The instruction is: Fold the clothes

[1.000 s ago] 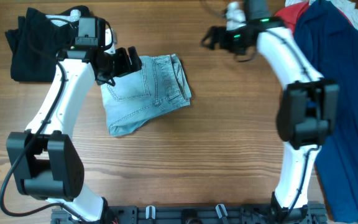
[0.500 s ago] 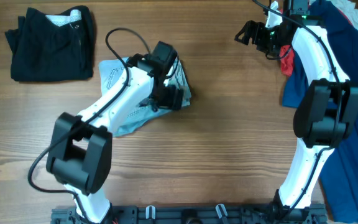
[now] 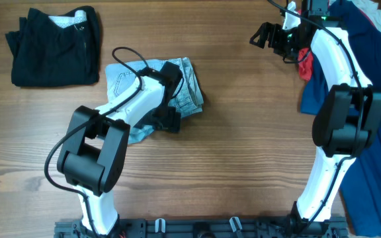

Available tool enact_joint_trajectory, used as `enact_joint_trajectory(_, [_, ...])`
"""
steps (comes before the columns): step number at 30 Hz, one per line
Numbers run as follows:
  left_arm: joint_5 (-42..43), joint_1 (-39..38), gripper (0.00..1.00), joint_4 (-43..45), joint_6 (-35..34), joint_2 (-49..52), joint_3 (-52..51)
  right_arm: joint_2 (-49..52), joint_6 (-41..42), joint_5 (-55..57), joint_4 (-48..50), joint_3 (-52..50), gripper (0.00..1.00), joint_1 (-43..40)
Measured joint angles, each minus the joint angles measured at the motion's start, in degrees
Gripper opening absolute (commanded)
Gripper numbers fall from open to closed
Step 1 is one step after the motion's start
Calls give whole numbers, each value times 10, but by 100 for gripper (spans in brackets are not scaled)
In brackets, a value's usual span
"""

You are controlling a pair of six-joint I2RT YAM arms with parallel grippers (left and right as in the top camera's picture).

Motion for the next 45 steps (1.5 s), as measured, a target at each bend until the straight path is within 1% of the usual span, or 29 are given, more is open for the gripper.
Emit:
enact_joint_trajectory(5, [-60, -2, 100, 16, 0, -4, -6, 0, -2, 0, 0, 0, 98, 0])
enact_joint_trajectory(6, [-98, -1, 100, 31, 1, -6, -8, 0, -2, 0, 0, 0, 98, 0])
enact_joint_trajectory(8, [-131, 3, 100, 53, 9, -9, -12, 0, -2, 2, 0, 0, 98, 0])
enact_joint_trajectory(10, [-152, 14, 100, 84, 21, -13, -18, 0, -2, 5, 0, 0, 99, 0])
enact_joint_trajectory(14, [-182, 70, 99, 187, 33, -16, -32, 0, -2, 17, 0, 0, 99, 0])
enact_joint_trajectory(17, [-196, 106, 100, 235, 38, -15, -37, 0, -2, 22, 1, 0, 99, 0])
enact_joint_trajectory(19, [-203, 113, 100, 231, 50, -15, -37, 0, -2, 23, 1, 0, 99, 0])
enact_joint_trajectory(21, [-208, 101, 100, 209, 58, -17, -34, 0, -2, 24, 1, 0, 99, 0])
enact_joint_trajectory(23, [-205, 73, 100, 189, 66, -27, -31, 0, -2, 24, 2, 0, 99, 0])
enact_joint_trajectory(25, [-194, 35, 100, 191, 71, -57, -20, 0, -2, 26, 2, 0, 99, 0])
enact_joint_trajectory(26, [-186, 19, 100, 204, 75, -75, -12, 0, -2, 26, 2, 0, 99, 0])
enact_joint_trajectory(29, [-155, -21, 100, 289, 98, -123, 15, 0, -2, 26, 2, 0, 99, 0])
enact_joint_trajectory(31, [-139, -25, 100, 312, 111, -130, 23, 0, -2, 26, 2, 0, 99, 0])
enact_joint_trajectory(33, [-124, -21, 100, 326, 122, -124, 24, 0, -2, 26, 1, 0, 99, 0])
enact_joint_trajectory(40, [-69, -1, 100, 395, 134, -40, 23, 0, -2, 26, -4, 0, 99, 0])
enact_joint_trajectory(45, [-43, -1, 100, 371, 147, -6, 23, 0, -2, 26, -4, 0, 99, 2])
